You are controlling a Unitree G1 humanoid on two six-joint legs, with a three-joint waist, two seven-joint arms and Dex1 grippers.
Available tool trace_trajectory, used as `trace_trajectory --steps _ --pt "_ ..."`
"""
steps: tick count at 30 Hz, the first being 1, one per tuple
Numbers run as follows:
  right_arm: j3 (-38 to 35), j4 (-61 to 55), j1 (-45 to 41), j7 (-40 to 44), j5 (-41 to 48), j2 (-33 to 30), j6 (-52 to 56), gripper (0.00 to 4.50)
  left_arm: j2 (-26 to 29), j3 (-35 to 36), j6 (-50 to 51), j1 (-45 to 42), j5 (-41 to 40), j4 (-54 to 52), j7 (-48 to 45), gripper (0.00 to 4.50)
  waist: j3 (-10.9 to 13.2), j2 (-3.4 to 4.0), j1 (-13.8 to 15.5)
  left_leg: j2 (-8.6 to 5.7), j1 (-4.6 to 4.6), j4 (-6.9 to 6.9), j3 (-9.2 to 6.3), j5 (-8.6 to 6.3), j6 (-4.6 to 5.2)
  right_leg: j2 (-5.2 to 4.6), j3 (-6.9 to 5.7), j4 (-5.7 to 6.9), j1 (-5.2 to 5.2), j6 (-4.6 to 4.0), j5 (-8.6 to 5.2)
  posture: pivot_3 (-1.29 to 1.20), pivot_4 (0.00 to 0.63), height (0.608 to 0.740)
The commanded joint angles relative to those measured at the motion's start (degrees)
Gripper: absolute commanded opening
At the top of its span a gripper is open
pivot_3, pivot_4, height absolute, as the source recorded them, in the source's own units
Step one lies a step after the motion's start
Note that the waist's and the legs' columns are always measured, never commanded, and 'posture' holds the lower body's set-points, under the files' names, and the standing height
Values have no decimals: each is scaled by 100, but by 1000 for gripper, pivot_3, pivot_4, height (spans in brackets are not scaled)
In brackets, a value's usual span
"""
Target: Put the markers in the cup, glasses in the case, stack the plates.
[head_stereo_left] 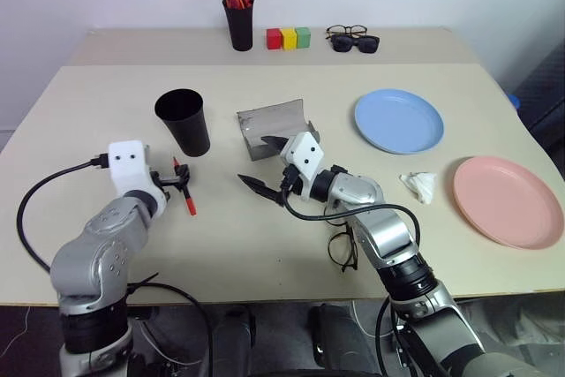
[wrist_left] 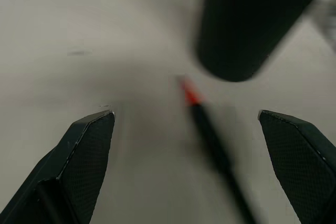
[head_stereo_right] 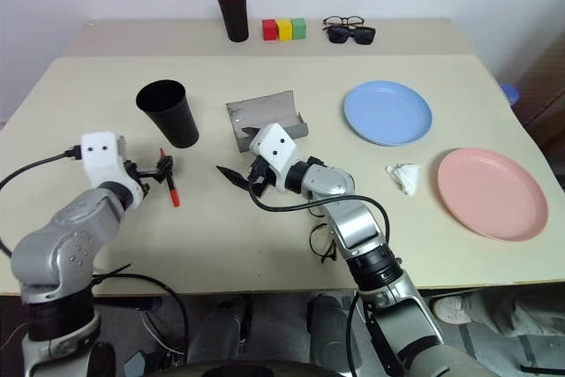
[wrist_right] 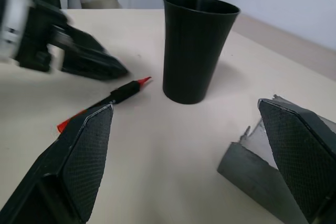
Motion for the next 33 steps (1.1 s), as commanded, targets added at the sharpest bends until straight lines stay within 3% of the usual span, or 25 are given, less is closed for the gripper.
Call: trace_trajectory --steps 1,4,11,13,17,21,26,33 --pt "3 -192 -78 -44 15 78 -95 4500 -279 258 334 -302 218 372 389 4473 0 1 8 0 1 -1 -1 0 0 1 -1 1 -1 0 0 0 150 740" --pt "1 -290 24 -116 -29 53 -75 4500 -431 214 456 -494 319 451 445 3668 0 0 21 0 -1 -1 -1 0 0 1 -1 1 -1 0 0 0 150 740" --pt "-12 -398 115 -240 -63 39 -23 4500 -396 266 178 -638 727 732 525 166 0 0 17 -1 -1 0 0 0 -1 0 -1 0 0 0 0 0 150 740" --pt "-6 -417 119 -252 -60 38 -14 4500 -368 328 -413 -714 893 755 544 68 0 0 19 0 0 -1 -1 0 -1 0 -1 0 -1 0 0 0 150 740" --pt "-17 -414 88 -275 -42 54 -12 4500 -104 626 -2671 -1045 1636 856 958 68 0 -2 34 0 -4 -1 -1 1 -4 -1 -1 -2 -4 -1 1 0 150 740" --pt "-29 -281 -49 -284 -16 141 -83 4500 368 222 -4241 -1578 1901 1224 322 68 0 -2 60 -1 -6 -3 1 2 -5 -2 -1 -6 -5 -1 1 0 150 740" --pt "-430 73 -543 -775 67 525 -258 4500 380 -514 -5213 -2244 2048 2250 -457 68 0 -1 158 -3 -5 0 6 2 -5 -3 0 -11 1 0 2 0 150 740" --pt "-865 176 -906 -955 355 644 -83 4500 29 -799 -6118 -2351 2242 3464 -508 68 1 0 139 -2 -8 -6 4 2 -3 -2 -1 -7 -11 0 2 0 150 740"
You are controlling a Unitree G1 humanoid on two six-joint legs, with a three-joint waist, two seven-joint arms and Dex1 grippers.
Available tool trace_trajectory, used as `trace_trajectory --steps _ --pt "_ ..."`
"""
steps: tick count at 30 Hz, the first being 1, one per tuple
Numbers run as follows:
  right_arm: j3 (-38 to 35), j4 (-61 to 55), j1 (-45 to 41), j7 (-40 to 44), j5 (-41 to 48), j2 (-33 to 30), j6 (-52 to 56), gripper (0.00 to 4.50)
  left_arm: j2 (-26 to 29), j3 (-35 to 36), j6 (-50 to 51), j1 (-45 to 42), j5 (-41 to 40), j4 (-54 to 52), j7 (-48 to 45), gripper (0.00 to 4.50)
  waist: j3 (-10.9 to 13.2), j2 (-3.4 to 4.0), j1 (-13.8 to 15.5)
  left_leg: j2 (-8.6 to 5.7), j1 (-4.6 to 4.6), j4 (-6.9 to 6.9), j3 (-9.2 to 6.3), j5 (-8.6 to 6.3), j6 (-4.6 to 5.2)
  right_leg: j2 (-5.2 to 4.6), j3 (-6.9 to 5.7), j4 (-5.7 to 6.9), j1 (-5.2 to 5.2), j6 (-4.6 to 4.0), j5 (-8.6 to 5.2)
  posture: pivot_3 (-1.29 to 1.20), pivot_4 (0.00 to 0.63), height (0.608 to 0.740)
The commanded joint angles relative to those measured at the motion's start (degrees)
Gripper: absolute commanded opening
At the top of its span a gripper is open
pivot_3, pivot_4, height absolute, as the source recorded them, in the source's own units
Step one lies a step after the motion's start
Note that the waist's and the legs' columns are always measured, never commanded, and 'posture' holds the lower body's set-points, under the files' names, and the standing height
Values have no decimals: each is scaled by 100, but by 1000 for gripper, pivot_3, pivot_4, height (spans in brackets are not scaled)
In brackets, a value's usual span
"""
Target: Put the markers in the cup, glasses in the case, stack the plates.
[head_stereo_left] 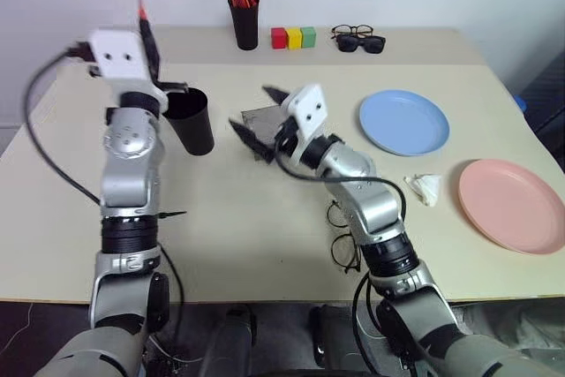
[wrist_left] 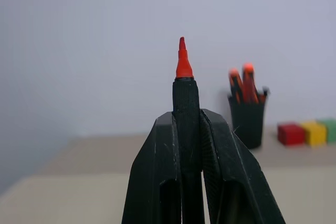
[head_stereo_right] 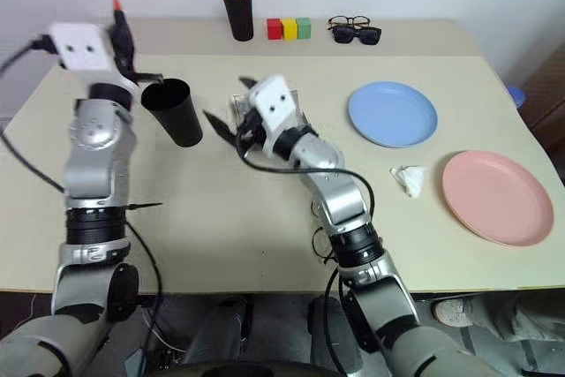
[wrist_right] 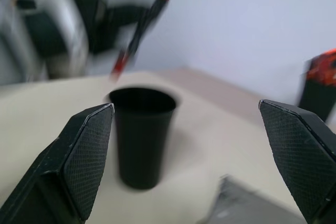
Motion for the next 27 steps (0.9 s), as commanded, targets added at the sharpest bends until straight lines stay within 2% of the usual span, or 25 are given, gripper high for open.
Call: trace_trajectory --steps 1,8,14,17,22,25,26,27 --pt "-90 -137 42 -23 107 -13 20 4500 -22 -2 -511 -28 147 148 22 68 1 1 -11 0 -4 -2 0 0 0 0 0 2 -7 0 0 0 150 740" --pt "-28 -311 204 -72 74 -25 82 4500 -186 -49 -745 227 145 375 -121 68 1 1 0 0 -5 4 2 0 0 -1 1 5 -5 0 0 0 150 740" --pt "20 -298 188 -57 65 -26 72 4500 -254 5 -775 296 154 334 -27 2852 1 1 0 0 -4 4 1 0 0 0 1 7 -4 0 0 0 150 740" --pt "8 -319 194 1 66 -113 86 4500 -301 79 -862 322 -29 58 -117 2852 1 1 2 0 -4 4 1 0 1 -1 1 7 -4 0 0 0 150 740" --pt "-78 -642 475 480 122 -836 209 4500 -17 -132 -442 201 -871 -882 -1382 2852 1 1 29 0 -10 6 0 0 0 -2 -1 2 -3 1 0 0 150 740" --pt "-272 -979 725 827 279 -1446 438 4500 438 -607 624 166 -1372 -1347 -2445 3714 3 5 18 0 -7 5 2 0 0 -1 0 2 0 0 0 0 150 740" --pt "-309 -1057 783 896 314 -1577 488 4500 523 -676 959 150 -1501 -1432 -2603 4241 3 6 16 0 -7 6 1 0 0 -1 0 2 2 1 0 0 150 740" --pt "-387 -1166 892 1031 406 -1778 572 4500 719 -961 1384 125 -1403 -1437 -2826 4439 4 6 8 0 -5 7 2 0 1 -1 0 1 5 1 0 0 150 740"
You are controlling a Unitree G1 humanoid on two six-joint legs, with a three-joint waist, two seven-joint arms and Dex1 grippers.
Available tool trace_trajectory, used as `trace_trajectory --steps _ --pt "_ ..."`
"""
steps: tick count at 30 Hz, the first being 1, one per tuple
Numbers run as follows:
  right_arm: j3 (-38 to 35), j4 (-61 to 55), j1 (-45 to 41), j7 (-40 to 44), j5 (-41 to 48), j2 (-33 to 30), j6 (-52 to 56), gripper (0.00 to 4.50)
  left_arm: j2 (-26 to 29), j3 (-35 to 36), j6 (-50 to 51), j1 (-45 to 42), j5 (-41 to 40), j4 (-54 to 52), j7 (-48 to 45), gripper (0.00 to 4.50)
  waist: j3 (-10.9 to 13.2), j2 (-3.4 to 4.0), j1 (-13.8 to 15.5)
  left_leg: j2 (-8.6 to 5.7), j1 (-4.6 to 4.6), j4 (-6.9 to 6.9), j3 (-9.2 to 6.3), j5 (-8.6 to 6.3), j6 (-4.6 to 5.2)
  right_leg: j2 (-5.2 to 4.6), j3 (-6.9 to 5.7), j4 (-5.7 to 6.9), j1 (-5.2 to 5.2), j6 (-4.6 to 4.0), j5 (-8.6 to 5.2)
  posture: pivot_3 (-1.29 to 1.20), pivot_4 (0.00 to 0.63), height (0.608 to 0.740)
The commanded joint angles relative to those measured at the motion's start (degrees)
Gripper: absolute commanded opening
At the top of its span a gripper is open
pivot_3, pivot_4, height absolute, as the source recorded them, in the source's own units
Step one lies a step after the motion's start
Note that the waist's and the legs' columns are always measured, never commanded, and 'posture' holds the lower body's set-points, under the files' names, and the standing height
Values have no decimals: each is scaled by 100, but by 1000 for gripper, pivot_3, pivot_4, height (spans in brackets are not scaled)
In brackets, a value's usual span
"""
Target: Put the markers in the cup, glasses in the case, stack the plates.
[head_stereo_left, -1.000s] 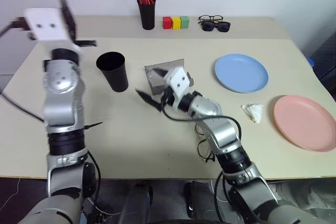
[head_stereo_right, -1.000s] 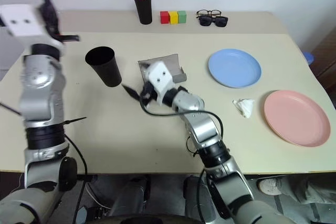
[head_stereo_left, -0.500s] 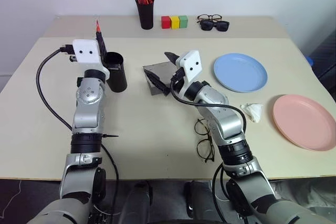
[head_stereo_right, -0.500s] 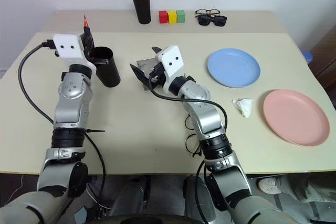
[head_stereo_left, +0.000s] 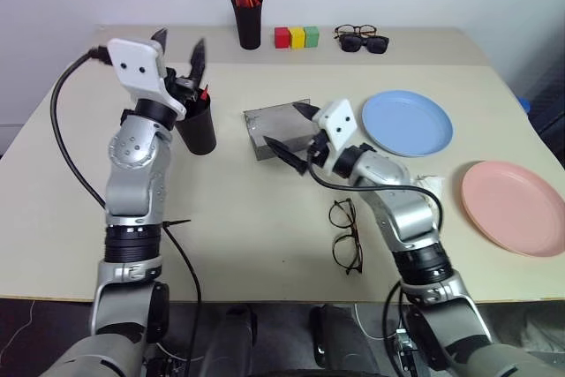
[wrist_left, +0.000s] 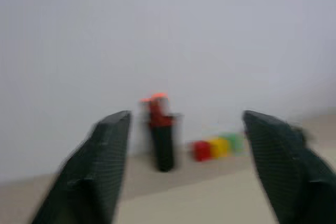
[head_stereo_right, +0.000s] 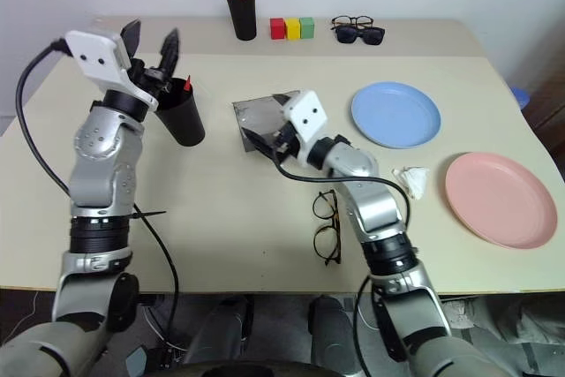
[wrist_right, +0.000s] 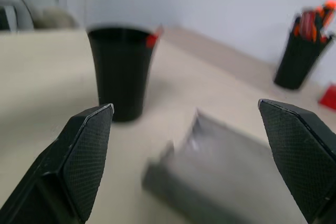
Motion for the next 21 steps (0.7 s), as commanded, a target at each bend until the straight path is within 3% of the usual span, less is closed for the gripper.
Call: trace_trajectory --steps 1,7,14,17,21 --pt "-321 -615 185 391 310 -466 197 4500 433 -757 1201 -163 30 -250 -770 4439 1 1 -13 0 0 0 0 0 1 0 0 0 1 0 0 0 150 740" --pt "-633 -783 680 573 271 -1243 311 4500 313 -1642 2572 -749 243 814 -1258 4439 2 2 -21 0 4 1 0 -2 4 2 0 2 1 1 -1 0 150 740" --pt "-654 -1260 1060 328 229 -1292 472 4500 26 -2331 2119 -1520 696 2832 -2393 4439 4 5 -36 0 2 0 0 -2 5 2 -1 1 1 2 -2 0 150 740" --pt "-684 -1467 1219 175 218 -1273 571 4500 -131 -2297 1815 -1799 802 3516 -2638 3569 5 4 -10 0 1 2 0 -2 5 2 0 -1 1 2 -2 0 150 740" --pt "-748 -1692 1450 76 240 -1339 703 4500 -213 -2256 1508 -1953 929 3887 -2914 1531 5 4 -8 0 0 2 0 -2 6 1 0 -2 1 3 -3 0 150 740"
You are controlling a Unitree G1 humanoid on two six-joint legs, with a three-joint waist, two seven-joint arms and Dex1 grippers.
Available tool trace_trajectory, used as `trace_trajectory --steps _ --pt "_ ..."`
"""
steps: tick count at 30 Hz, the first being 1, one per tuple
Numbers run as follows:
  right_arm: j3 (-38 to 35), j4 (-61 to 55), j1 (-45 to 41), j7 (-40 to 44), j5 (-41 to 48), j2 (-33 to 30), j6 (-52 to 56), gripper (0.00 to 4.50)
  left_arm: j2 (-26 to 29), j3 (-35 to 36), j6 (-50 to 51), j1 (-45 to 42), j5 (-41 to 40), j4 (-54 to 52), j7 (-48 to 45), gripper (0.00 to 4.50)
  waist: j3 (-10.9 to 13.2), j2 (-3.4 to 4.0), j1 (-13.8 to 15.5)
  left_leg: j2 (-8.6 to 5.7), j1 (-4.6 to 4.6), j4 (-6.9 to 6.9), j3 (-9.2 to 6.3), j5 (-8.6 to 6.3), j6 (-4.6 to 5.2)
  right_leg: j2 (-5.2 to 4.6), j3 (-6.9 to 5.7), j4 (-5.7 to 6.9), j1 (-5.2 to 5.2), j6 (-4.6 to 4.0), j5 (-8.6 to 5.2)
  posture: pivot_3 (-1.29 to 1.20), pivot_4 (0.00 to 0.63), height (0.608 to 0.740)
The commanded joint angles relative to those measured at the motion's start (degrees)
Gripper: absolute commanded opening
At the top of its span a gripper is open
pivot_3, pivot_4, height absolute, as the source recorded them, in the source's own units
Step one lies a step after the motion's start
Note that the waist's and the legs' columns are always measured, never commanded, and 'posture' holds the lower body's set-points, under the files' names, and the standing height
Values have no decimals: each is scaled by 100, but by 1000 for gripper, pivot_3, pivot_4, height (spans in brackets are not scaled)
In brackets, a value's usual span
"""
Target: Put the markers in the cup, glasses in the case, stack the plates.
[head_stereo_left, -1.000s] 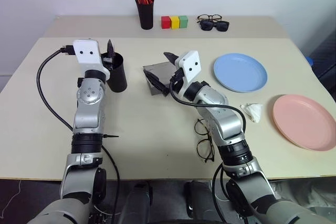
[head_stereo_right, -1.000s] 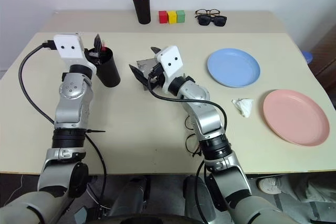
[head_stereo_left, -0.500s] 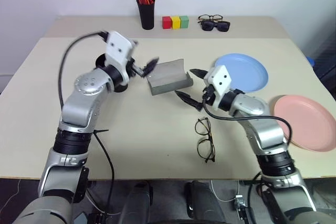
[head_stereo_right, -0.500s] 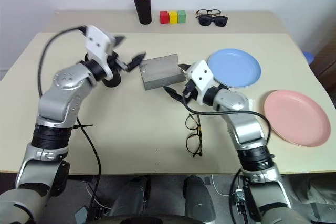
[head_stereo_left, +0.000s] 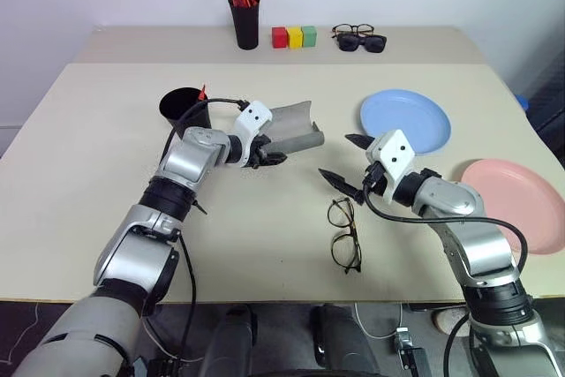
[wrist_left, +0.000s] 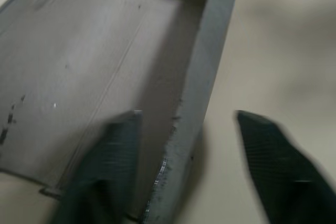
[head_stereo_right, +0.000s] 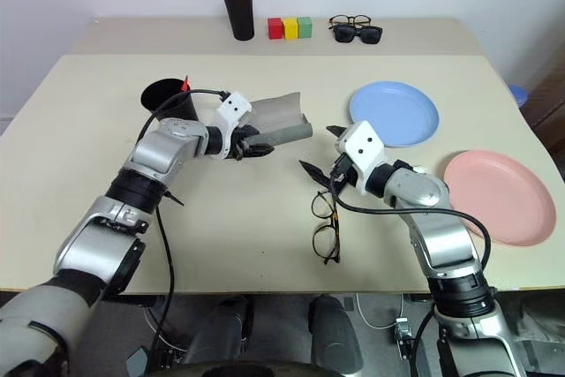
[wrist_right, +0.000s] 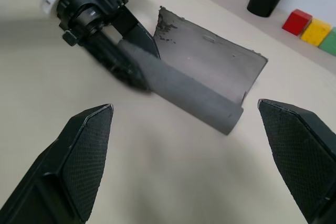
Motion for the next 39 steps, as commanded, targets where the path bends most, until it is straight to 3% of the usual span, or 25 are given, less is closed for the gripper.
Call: trace_trajectory --steps 1,3,10,15,18,22,26,32,39 --pt "-199 -423 145 -99 50 -84 89 4500 -47 68 -365 -195 143 176 -265 1018 0 0 3 0 0 0 0 0 0 0 0 0 0 0 0 0 150 740" --pt "-258 -531 256 -96 101 -134 180 4500 -18 47 -684 -161 187 161 -553 19 0 0 5 0 0 0 0 0 0 0 0 1 0 0 0 0 150 740" --pt "-759 -1015 682 39 602 -474 989 4500 596 -265 -2332 468 370 -755 -2184 19 2 3 6 1 -2 -1 0 0 0 -1 1 0 -1 -1 0 0 150 740" --pt "-1394 -1468 1104 123 1427 -745 2103 4500 1023 -324 -2049 765 206 -1306 -3006 19 2 3 17 1 -2 2 0 -2 3 -1 1 0 2 -2 -1 0 150 740" --pt "-1726 -1628 1263 3 1844 -828 2775 4500 1096 -285 -1738 872 136 -1605 -3127 885 2 4 26 1 -2 3 0 -4 7 -1 1 -1 4 -2 -1 0 150 740" --pt "-2189 -1983 1595 -23 2667 -818 3667 4500 976 -16 -1837 1024 99 -1841 -2726 2827 2 4 34 2 -2 5 0 -5 10 -1 0 0 6 -2 -1 0 150 740" --pt "-2338 -2232 1847 -341 3300 -568 4308 4500 1082 318 -1748 1415 -43 -2321 -2422 2827 1 4 -11 4 -1 6 0 -9 16 0 1 1 6 -2 -1 0 150 740" --pt "-2294 -2104 1669 -1161 3800 41 5047 4500 1463 774 -698 2681 -698 -4298 -2103 2827 0 13 -4 12 5 5 4 -10 18 2 3 3 6 -4 -2 0 150 740" --pt "-2323 -1744 1291 -1706 4199 370 5551 4500 1686 1025 -169 3415 -894 -5205 -1559 2827 0 14 32 10 4 6 6 -12 20 1 3 -7 11 -5 -2 0 150 740"
